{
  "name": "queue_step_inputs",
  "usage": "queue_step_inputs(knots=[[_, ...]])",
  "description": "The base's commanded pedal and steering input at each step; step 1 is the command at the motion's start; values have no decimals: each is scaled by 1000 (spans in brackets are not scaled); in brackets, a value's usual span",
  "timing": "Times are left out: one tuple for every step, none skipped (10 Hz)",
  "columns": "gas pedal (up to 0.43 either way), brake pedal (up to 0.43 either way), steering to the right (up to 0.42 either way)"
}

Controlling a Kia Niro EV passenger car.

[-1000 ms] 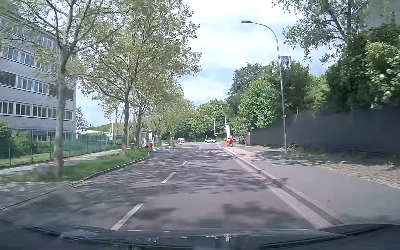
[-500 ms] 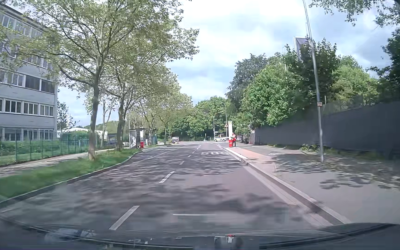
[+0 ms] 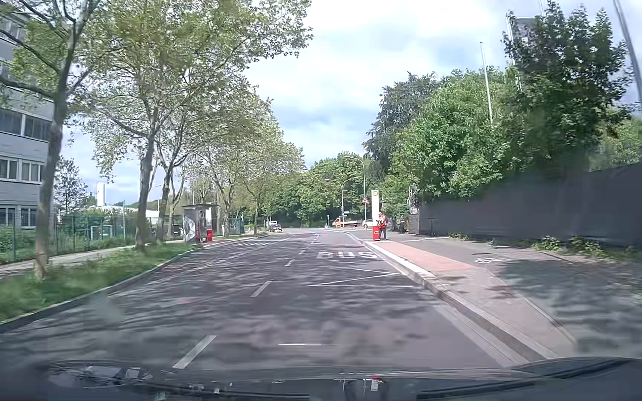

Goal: Follow the waypoints while adhering to traffic rules and regulations

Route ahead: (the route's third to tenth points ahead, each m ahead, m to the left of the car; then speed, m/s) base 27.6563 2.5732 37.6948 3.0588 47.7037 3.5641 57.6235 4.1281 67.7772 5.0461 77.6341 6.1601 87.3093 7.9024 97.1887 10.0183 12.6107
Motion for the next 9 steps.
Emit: queue_step_inputs(knots=[[67,0,2],[67,0,1],[67,0,1],[59,0,1],[59,0,-1],[59,0,-1],[59,0,-2],[59,0,-2],[59,0,-2]])
